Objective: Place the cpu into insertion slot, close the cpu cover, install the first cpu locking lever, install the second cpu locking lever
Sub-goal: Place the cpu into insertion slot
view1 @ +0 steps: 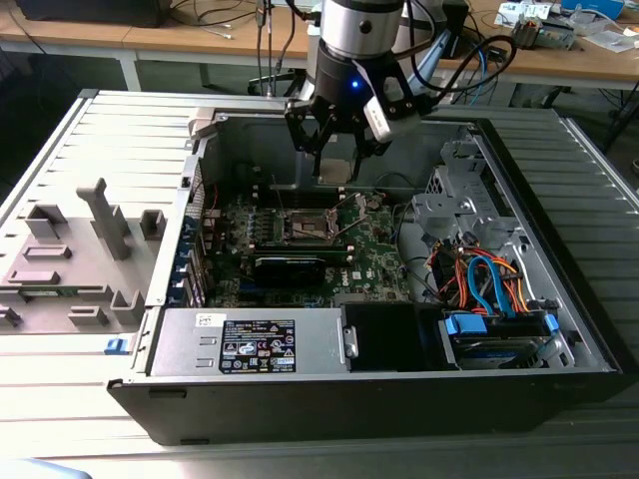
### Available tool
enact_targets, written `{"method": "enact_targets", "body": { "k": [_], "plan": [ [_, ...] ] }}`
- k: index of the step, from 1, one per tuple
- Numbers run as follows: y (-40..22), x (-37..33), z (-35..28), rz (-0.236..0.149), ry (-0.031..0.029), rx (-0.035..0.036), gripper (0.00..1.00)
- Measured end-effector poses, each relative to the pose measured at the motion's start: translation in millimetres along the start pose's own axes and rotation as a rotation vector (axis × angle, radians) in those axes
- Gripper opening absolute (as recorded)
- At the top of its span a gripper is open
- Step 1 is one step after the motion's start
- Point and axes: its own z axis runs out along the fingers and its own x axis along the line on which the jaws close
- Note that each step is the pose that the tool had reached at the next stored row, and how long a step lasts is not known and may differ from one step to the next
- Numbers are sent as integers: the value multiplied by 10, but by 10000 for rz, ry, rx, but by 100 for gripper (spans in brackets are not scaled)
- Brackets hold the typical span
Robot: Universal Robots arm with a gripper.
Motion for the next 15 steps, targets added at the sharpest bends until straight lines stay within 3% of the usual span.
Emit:
{"method": "enact_targets", "body": {
  "k": [15],
  "plan": [
    [-7, 0, 27, 0, 0, -1, 55]
  ]
}}
